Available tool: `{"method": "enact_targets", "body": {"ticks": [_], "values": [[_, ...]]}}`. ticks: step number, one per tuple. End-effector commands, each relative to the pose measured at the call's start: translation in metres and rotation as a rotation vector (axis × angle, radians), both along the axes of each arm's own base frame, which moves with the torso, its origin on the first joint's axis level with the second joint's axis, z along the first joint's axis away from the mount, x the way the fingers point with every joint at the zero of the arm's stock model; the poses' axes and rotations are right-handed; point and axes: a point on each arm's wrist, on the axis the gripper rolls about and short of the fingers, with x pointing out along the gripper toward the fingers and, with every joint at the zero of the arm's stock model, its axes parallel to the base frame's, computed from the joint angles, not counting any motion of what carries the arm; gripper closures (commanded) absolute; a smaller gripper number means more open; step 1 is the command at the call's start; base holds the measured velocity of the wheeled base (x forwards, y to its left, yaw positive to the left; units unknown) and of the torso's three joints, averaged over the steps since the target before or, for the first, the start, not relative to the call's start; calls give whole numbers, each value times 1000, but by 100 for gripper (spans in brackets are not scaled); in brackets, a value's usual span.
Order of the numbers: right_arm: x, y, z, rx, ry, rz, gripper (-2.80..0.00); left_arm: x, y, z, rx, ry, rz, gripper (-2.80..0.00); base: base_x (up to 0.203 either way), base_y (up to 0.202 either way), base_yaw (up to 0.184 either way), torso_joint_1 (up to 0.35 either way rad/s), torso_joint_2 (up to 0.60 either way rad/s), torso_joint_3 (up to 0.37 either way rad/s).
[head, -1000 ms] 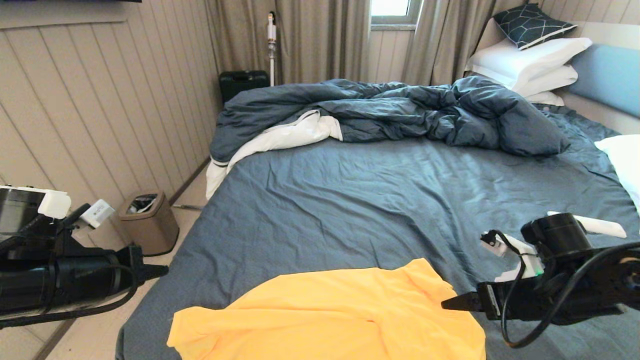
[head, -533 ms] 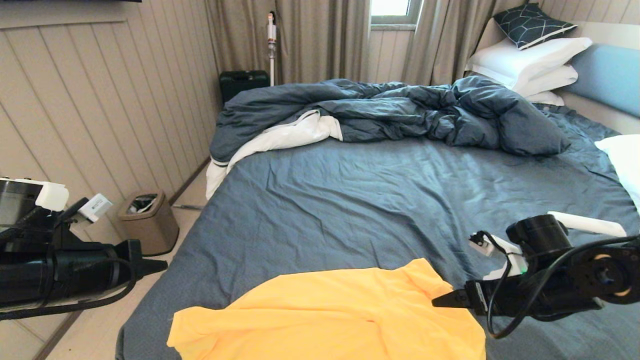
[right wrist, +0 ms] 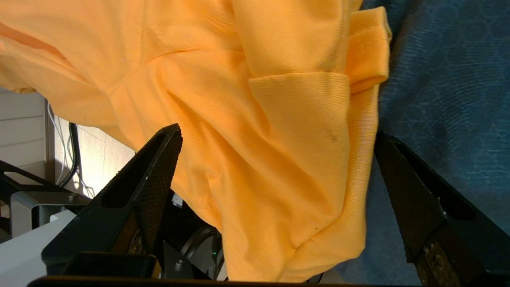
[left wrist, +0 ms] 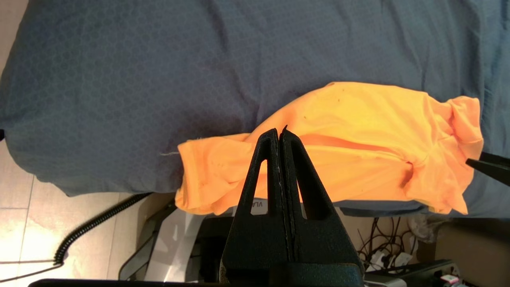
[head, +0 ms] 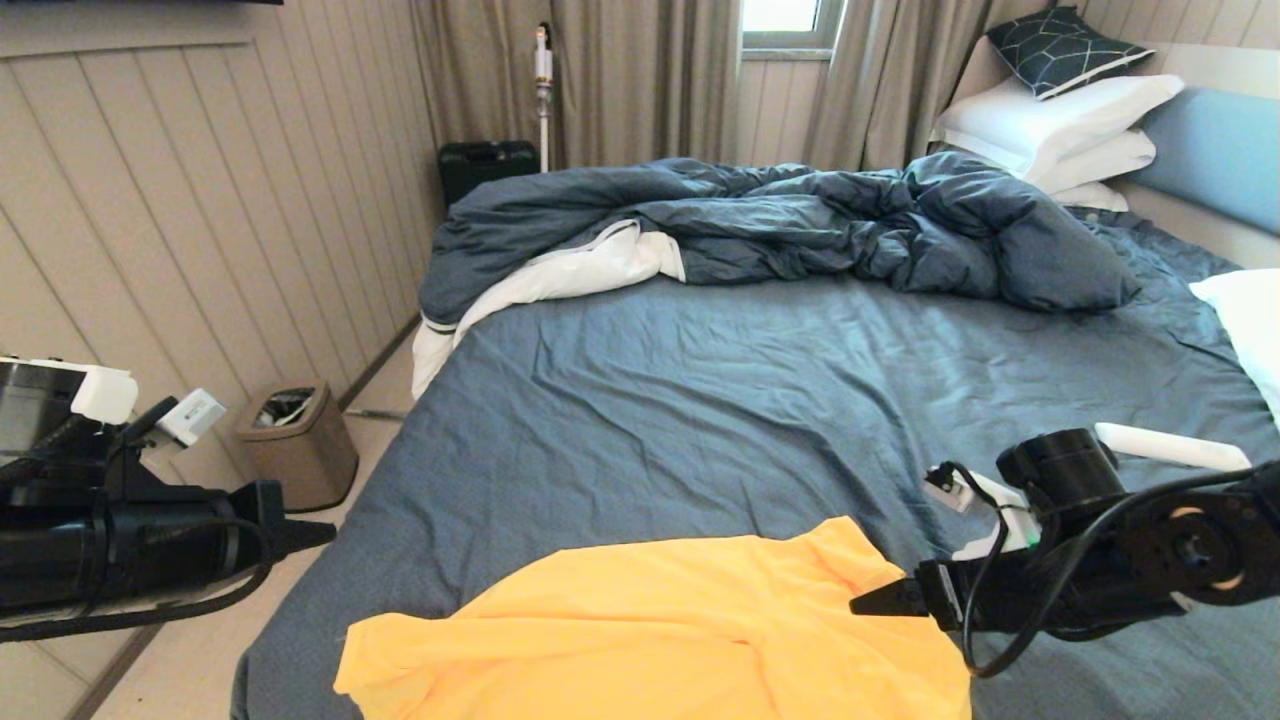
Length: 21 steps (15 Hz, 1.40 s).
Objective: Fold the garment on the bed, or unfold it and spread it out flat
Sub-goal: Fold the yellow T-shirt
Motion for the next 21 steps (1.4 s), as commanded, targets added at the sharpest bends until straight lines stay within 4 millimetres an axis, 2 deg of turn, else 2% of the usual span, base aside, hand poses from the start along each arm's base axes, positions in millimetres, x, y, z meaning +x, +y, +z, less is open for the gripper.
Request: {"method": "enact_targets", "body": {"ticks": [1,6,12,13,21], "values": [[-2,4,2,3,-5,14,-280,0,0,1,-4,-3,0,0,0,0,0,0,0,0],[-4,18,0,8,10,60,-280,-1,0,2,-5,-6,0,0,0,0,0,0,0,0],[1,18,-12,1,49,62,-280,-5,0,3,-7,-12,-1,0,0,0,0,0,0,0],[0,17,-13,-2,50,64,-4,-5,0,4,-7,-14,-3,0,0,0,0,0,0,0],[1,16,-11,-2,42,59,0,-10,1,7,-8,-31,2,0,0,0,0,0,0,0]]}}
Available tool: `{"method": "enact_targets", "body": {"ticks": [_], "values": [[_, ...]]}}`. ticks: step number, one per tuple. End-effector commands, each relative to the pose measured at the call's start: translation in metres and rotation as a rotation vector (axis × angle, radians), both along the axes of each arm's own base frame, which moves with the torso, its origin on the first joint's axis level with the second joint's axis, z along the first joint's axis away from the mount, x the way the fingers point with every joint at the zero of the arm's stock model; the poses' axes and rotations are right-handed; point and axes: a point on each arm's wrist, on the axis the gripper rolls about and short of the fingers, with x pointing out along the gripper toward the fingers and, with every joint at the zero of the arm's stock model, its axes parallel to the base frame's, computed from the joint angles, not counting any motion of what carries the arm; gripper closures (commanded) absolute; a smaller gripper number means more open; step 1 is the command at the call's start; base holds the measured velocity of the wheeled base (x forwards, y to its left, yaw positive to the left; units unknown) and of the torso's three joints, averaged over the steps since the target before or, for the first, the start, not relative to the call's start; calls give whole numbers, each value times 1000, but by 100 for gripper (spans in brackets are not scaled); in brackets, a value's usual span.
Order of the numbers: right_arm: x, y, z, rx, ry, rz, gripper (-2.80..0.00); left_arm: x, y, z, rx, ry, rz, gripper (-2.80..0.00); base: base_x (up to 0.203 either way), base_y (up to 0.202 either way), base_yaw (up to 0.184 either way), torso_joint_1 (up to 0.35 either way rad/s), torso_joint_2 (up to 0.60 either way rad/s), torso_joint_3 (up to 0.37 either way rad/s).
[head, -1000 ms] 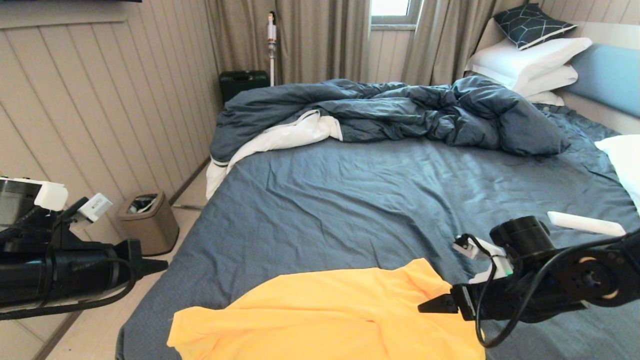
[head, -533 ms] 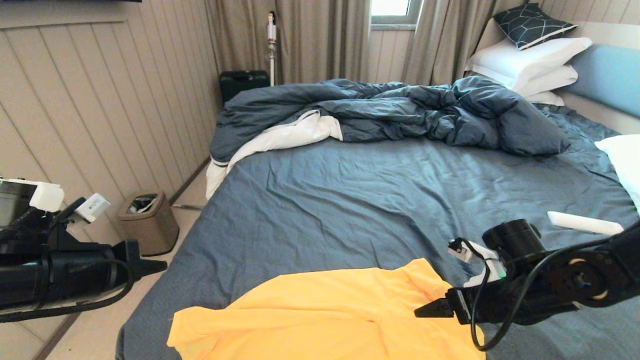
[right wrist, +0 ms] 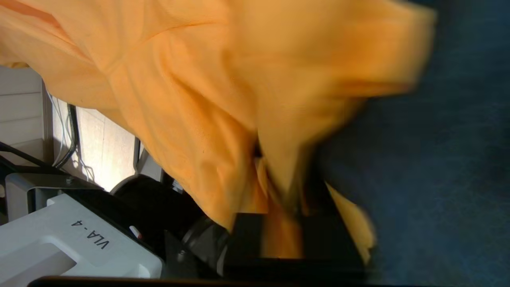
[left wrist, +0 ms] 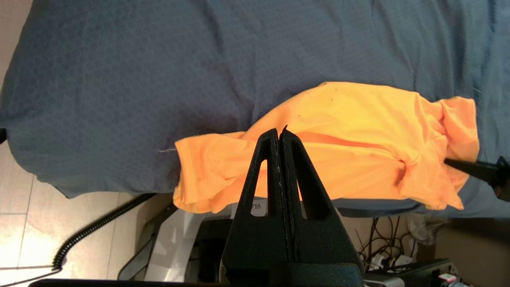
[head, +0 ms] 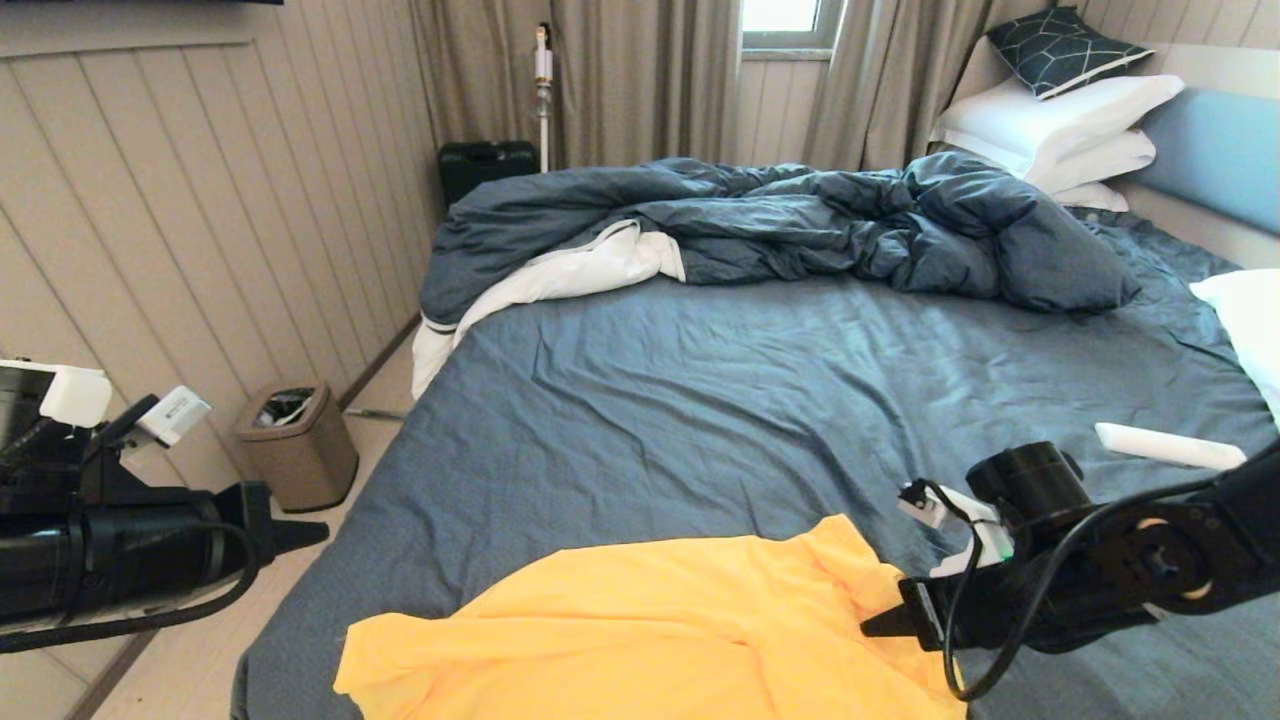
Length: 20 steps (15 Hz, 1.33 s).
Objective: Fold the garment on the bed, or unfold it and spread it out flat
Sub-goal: Fold the yellow T-shirt
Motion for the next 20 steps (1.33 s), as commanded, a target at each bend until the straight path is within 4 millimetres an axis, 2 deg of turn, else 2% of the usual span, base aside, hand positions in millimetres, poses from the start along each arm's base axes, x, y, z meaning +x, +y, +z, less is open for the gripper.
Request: {"method": "enact_targets", "body": {"ticks": [1,4,9,15,20], "values": [[3,-2,0,3,-3,-7,0,-1,0,1,-5,-3,-1,0,0,0,0,0,0,0],[12,-15,7,6,-41,-57,0,-1,0,1,-7,-3,-2,0,0,0,0,0,0,0],[33,-55,25,-7,-132,-188,0,0,0,4,-9,-15,-2,0,0,0,0,0,0,0],[47,-118,19,-58,-121,-317,0,3,-1,6,-10,-22,-4,0,0,0,0,0,0,0],[48,-162,16,-94,-140,-405,0,5,-3,6,-11,-20,-16,0,0,0,0,0,0,0]]}}
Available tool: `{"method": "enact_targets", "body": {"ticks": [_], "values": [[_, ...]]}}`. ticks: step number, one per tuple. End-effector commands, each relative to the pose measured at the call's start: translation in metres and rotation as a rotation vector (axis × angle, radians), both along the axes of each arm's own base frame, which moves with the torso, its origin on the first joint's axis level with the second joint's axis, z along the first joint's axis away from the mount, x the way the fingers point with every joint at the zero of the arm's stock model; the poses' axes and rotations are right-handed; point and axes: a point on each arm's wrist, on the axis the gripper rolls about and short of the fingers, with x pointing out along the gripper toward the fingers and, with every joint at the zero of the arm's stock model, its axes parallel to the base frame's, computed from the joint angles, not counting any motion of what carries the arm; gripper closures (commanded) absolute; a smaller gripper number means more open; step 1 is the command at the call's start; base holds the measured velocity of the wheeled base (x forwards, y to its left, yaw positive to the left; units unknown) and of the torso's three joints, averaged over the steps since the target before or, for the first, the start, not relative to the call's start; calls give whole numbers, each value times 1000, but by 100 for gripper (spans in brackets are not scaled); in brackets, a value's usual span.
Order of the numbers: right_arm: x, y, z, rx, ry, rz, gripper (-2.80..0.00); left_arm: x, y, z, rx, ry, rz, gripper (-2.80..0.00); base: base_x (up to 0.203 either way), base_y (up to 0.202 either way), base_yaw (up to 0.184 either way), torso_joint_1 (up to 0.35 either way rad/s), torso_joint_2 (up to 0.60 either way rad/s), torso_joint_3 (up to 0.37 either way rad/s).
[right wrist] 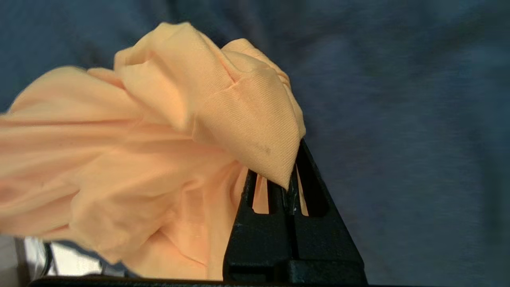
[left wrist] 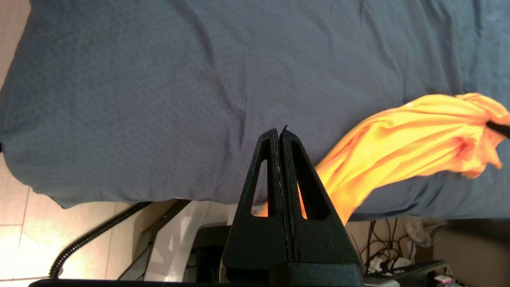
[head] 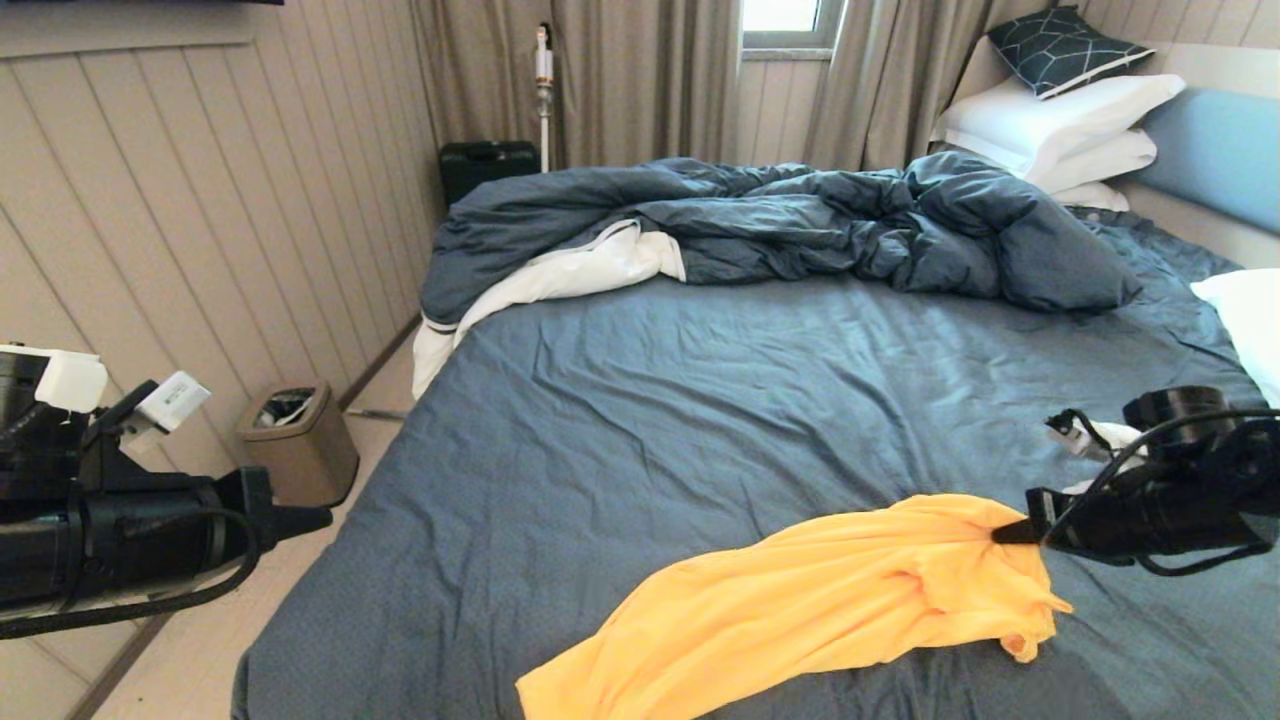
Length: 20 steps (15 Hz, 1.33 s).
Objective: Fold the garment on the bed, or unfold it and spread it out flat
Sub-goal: Fold the yellow T-shirt
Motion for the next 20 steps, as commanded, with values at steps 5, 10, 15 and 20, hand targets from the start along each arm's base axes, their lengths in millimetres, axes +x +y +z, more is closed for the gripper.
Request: {"method": "enact_targets", "body": {"ticks": [5,10,15,20], "values": [[-7,-47,13,-22,29,-76,0,7,-5,-3,-5,23,-18,0,0,0,0,0,0,0],[-7,-41,9,-5,44,-56,0,43,-60,-19,50,103,-188,0,0,0,0,0,0,0],[-1,-42,-2,38,52,-36,0,32,-159,-32,140,158,-481,0,0,0,0,0,0,0],[-1,-42,0,35,43,-32,0,25,-216,-53,248,183,-577,-280,0,0,0,0,0,0]]}}
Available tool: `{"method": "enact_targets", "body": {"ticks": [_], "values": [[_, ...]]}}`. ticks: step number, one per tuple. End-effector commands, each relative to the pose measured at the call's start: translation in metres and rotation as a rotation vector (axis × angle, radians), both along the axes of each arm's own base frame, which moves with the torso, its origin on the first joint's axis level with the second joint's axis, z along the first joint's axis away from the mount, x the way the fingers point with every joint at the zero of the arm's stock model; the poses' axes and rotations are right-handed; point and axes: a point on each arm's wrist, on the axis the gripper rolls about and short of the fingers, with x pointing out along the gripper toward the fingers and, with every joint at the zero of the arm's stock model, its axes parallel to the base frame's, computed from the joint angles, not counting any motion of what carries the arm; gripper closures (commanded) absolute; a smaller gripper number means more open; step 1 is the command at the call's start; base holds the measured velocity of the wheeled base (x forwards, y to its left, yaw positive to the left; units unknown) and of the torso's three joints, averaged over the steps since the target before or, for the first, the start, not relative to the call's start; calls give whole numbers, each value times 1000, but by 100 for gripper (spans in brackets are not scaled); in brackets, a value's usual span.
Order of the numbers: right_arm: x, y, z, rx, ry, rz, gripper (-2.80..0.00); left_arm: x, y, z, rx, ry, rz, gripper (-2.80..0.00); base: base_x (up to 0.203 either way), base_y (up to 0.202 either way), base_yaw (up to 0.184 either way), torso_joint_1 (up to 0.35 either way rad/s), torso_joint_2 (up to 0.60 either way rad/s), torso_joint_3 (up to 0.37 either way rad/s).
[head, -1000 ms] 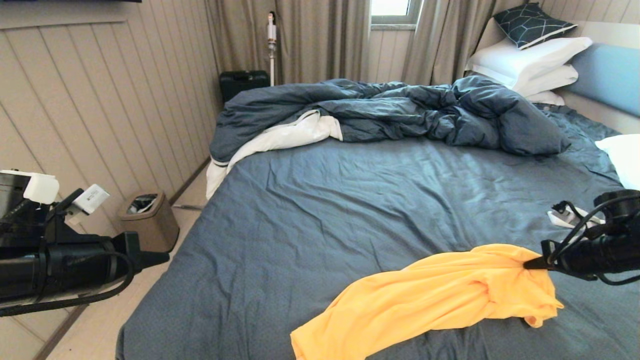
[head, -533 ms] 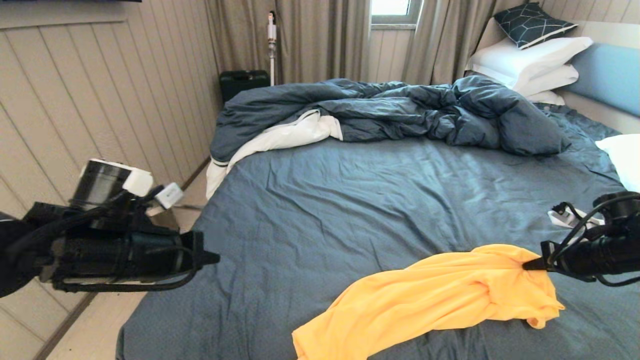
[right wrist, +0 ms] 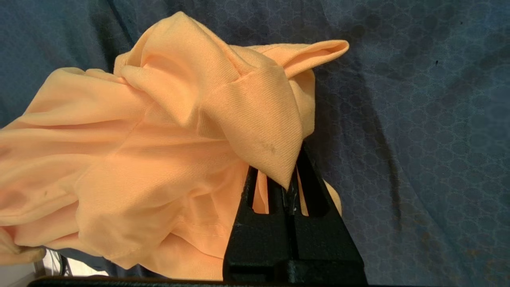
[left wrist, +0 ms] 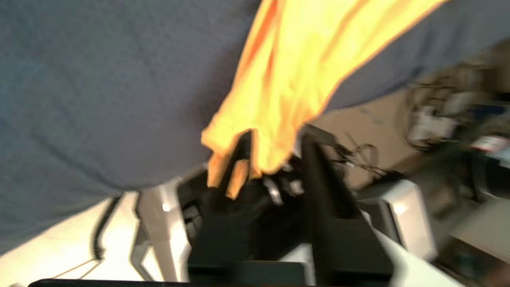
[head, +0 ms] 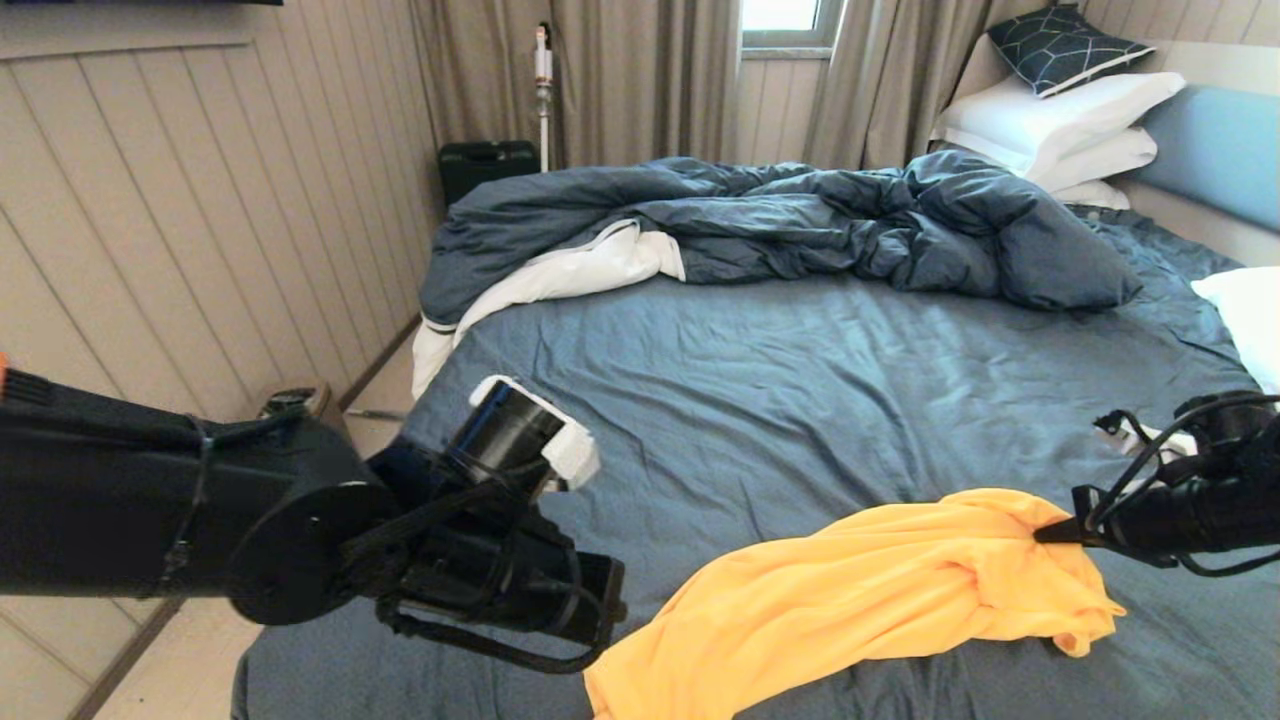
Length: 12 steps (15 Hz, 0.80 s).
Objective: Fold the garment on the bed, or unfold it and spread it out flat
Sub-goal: Fold the yellow T-shirt
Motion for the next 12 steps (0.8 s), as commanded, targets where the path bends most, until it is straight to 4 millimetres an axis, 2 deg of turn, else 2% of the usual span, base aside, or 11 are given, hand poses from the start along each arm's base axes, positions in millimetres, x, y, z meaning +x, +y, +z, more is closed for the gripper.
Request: {"method": "enact_targets", "body": {"ticks": [1,4,7,12], "values": [[-1,1,2,0,-7,3,0,3,-24,-13,37,3,-30,-280,0,0,0,0,0,0],[-2,1,3,8,-15,9,0,-6,-49,-19,55,-21,-113,-280,0,0,0,0,0,0],[-2,1,3,18,-18,11,0,-18,-72,-40,134,-44,-179,-280,0,0,0,0,0,0],[-3,0,3,24,-21,13,0,-18,-77,-56,219,-105,-287,-280,0,0,0,0,0,0]]}}
